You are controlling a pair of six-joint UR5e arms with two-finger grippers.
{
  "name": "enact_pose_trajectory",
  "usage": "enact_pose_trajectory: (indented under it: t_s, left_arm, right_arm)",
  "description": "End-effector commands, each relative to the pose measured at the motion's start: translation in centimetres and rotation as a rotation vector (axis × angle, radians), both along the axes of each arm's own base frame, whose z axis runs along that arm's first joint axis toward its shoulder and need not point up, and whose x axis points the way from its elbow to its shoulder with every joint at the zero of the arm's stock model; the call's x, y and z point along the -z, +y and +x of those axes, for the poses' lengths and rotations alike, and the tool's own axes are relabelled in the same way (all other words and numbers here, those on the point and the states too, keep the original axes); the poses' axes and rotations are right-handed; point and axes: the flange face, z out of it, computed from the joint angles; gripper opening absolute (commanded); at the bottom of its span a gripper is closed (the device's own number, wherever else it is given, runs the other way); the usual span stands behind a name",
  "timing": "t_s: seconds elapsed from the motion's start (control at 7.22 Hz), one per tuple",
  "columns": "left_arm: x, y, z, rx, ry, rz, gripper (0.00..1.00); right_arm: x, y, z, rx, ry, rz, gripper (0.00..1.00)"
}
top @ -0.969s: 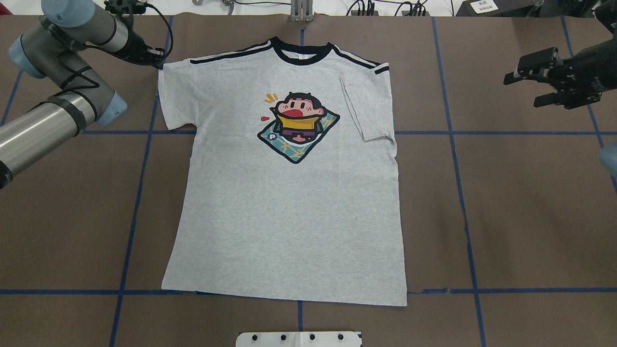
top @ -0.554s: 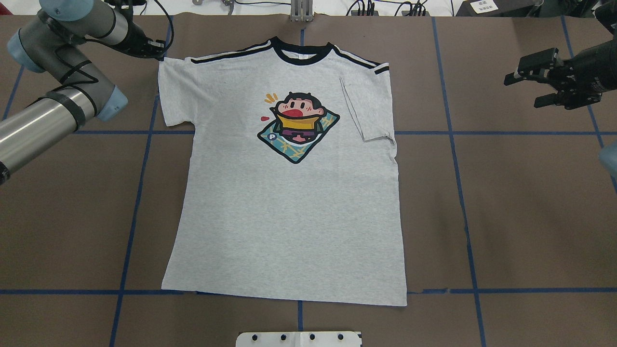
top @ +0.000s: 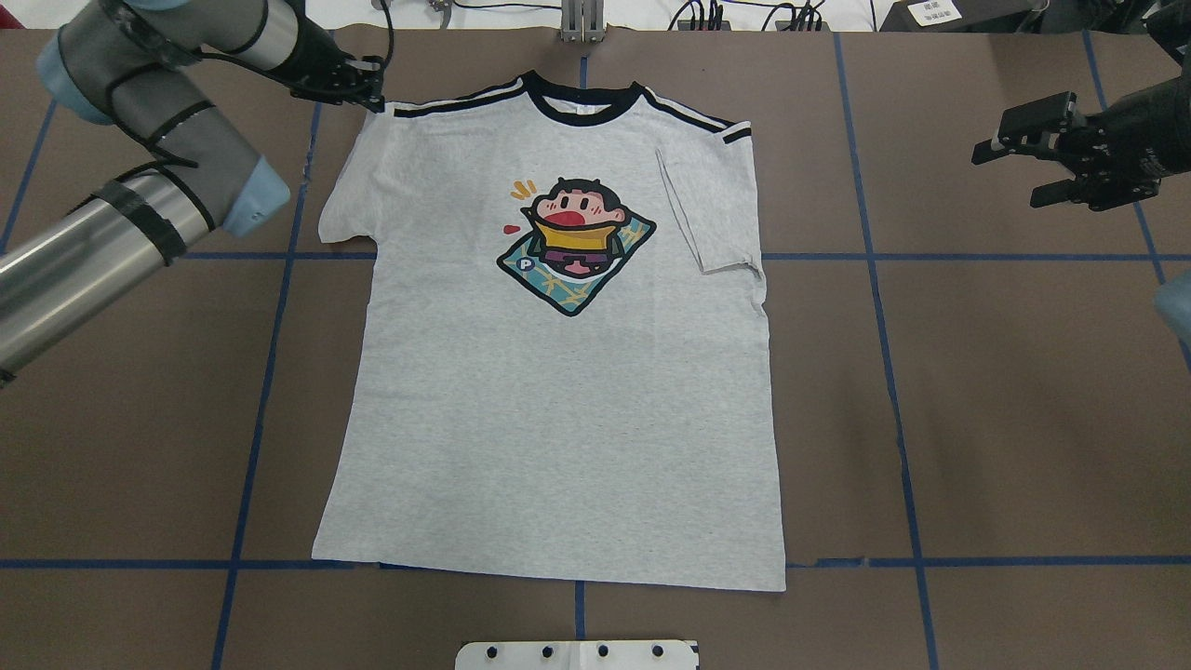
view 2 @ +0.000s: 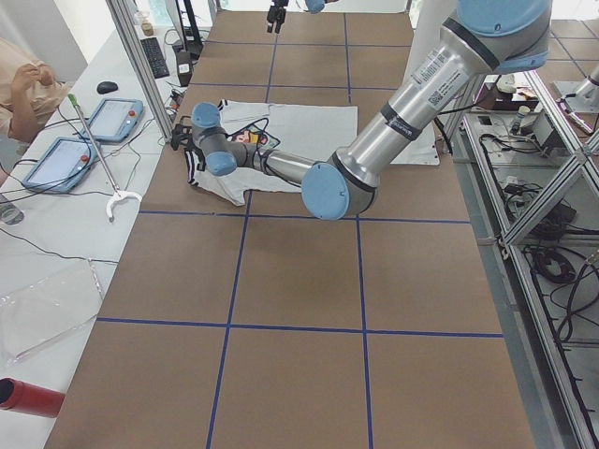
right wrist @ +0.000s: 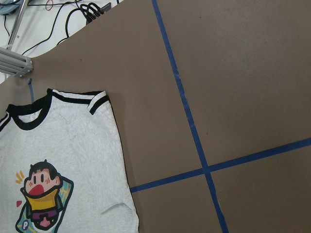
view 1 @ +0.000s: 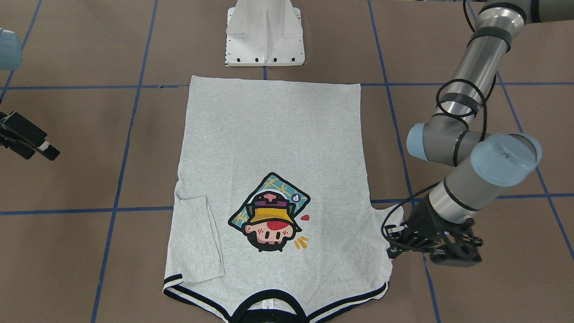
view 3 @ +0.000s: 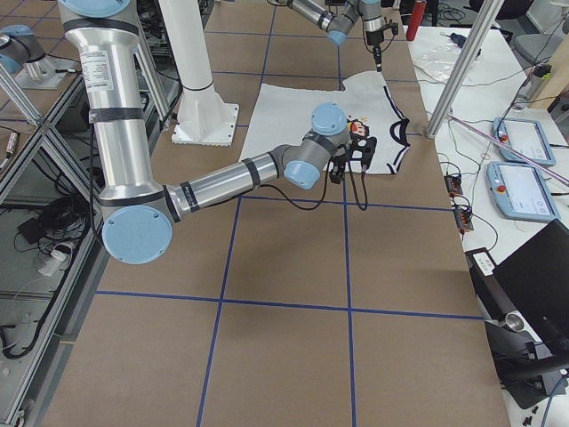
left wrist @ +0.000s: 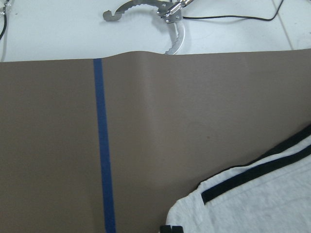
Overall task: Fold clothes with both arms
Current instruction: 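Move the left gripper toward the shirt shoulder nearest it, then lower both grippers along the shirt sides toward the hem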
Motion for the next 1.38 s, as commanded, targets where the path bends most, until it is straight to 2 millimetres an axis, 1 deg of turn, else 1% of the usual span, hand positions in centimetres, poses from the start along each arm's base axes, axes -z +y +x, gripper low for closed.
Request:
enact_pose_trajectory:
  t_s: [0.0, 0.14, 0.28, 0.42, 0.55, 0.69, 0.83, 0.97, 1.11, 1.25]
  left_arm:
    - [4.2, -1.2, 7.4, 0.084, -0.021, -0.018, 0.0]
    - [1.8, -2.5, 8.1, 0.114, -0.02, 0.01, 0.0]
    - [0.2, -3.2, 8.3, 0.154, -0.019, 0.039, 0.0]
    - [0.6, -3.1, 8.6, 0.152, -0.009, 0.053, 0.0]
    - [0.8, -3.0, 8.7, 0.151, -0.004, 0.058, 0.58]
    - [2.2, -2.4, 8.7, 0.15, 0.022, 0.074, 0.83]
    - [3.7, -0.2, 7.6, 0.157, 0.091, 0.085, 0.84]
    - [3.7, 2.5, 6.7, 0.156, 0.14, 0.081, 0.84]
    - [4.4, 5.6, 5.8, 0.094, 0.184, 0.085, 0.84]
    - [4.4, 10.9, 4.9, 0.005, 0.259, 0.023, 0.84]
  right_arm:
    - [-0.4, 0.1, 0.0, 0.0, 0.002, -0.008, 1.0]
    - [-0.6, 0.2, 0.2, -0.001, 0.004, -0.009, 1.0]
    - [-0.8, 0.2, 0.1, -0.001, 0.007, -0.013, 1.0]
    - [-0.7, 0.0, 0.1, -0.006, 0.008, -0.009, 1.0]
    - [0.0, -0.3, -0.3, -0.023, 0.013, -0.009, 1.0]
    - [0.1, -0.2, -1.9, -0.035, 0.036, 0.0, 1.0]
    - [0.8, 0.0, -4.3, -0.004, 0.06, -0.035, 1.0]
    - [5.0, -1.3, -7.7, 0.023, 0.102, -0.085, 1.0]
    - [8.1, 1.1, -11.9, 0.036, 0.159, -0.103, 1.0]
    - [10.9, 6.1, -17.1, 0.025, 0.184, -0.127, 1.0]
